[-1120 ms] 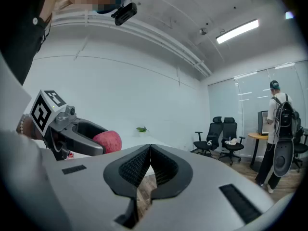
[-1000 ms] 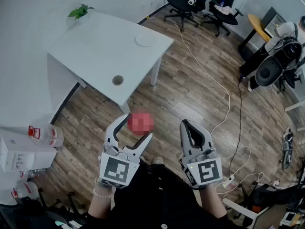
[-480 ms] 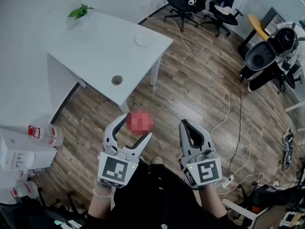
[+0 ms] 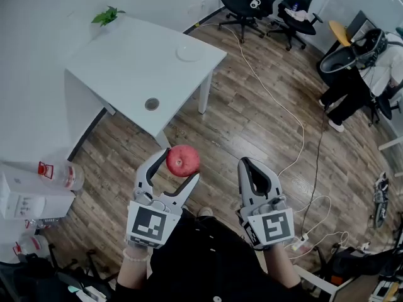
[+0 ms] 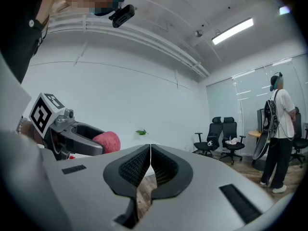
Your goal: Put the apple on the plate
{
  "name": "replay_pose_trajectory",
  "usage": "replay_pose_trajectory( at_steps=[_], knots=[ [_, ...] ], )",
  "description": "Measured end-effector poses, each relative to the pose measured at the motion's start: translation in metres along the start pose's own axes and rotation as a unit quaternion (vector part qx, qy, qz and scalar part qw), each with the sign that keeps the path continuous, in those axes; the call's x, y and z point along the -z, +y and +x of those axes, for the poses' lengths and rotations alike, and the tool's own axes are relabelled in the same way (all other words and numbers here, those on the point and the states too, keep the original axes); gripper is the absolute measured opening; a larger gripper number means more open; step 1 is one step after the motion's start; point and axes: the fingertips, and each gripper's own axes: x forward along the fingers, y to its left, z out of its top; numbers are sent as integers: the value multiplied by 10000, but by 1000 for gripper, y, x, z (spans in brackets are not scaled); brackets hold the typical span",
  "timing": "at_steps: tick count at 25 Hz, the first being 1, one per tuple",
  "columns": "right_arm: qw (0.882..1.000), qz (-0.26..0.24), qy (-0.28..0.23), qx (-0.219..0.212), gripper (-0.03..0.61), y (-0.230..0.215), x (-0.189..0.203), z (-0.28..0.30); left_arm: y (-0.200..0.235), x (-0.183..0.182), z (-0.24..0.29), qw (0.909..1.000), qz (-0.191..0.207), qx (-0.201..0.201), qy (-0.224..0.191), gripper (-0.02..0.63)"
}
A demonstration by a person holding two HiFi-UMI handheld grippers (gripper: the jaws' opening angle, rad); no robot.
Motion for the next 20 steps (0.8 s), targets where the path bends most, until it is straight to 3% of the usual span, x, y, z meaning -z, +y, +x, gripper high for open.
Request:
replay_pose_trajectory(
  at_steps=[3,9,17,20],
  knots=[
    [10000,8,17,-45,41,-8,3,-8,-10,-7,2,9996,-273,-92,25,341],
    [9999,-28,-56,-92,41,-22,7,-28,-36,-14,8,9998,-103,-98,-119,341],
    [9999,-81,-114,-50,41,-36,8,-43,-59,-20,16,9995,-296,-76,-59,341],
    [9999,-127,-96,-2,41,-40,12,-44,-62,-19,24,9999,-66,58,-128,341]
  ],
)
